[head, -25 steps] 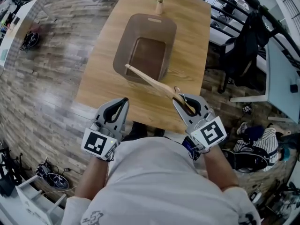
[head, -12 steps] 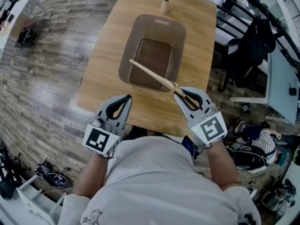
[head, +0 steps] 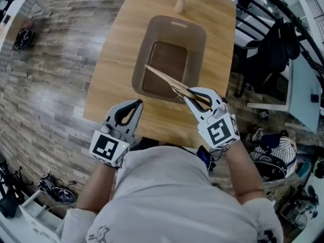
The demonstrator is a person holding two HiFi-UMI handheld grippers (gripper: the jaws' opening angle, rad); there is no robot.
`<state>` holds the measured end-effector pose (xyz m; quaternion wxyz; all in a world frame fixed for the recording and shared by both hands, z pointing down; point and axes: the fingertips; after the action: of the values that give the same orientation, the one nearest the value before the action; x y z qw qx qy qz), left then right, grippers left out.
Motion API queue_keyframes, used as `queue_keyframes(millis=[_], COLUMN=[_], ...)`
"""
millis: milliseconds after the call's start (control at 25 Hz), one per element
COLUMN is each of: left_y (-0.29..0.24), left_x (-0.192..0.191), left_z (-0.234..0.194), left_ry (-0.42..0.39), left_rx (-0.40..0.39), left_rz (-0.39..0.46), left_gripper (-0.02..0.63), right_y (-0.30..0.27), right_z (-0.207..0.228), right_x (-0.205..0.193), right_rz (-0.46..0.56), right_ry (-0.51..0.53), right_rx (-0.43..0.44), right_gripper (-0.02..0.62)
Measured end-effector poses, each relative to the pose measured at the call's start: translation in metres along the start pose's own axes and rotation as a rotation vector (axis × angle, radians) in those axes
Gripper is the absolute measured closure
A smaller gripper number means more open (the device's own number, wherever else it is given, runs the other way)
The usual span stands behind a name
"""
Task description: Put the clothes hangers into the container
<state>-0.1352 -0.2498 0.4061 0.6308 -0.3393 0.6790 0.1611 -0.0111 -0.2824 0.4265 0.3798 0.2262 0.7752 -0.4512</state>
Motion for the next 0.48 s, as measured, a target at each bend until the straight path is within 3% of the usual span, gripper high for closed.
queue_keyframes(millis=[240, 480], left_y=[-0.001, -0.004], left_x=[-0.003, -0.007], left_z=[-0.016, -0.031], left_ry=[0.010, 0.013], left_rx=[0.005, 0.006], left_rz=[-0.026, -0.020], left_gripper=[0.600, 0.600], right_y=[-0.032, -0.072], right_z=[0.002, -0.004], right_x=[-0.004, -0.012], right_rz=[-0.101, -0.159], right_ry=[0.227, 0.335], right_rx=[0.031, 0.095], right_gripper=[0.534, 0.534])
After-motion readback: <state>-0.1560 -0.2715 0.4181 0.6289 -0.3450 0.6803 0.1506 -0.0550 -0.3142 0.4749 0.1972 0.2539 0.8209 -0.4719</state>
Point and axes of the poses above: the fingertips, and each gripper's own axes: y backward along the fingers, z to its right, x out of its top, and after that the axes turned 3 degrees about z, right-handed
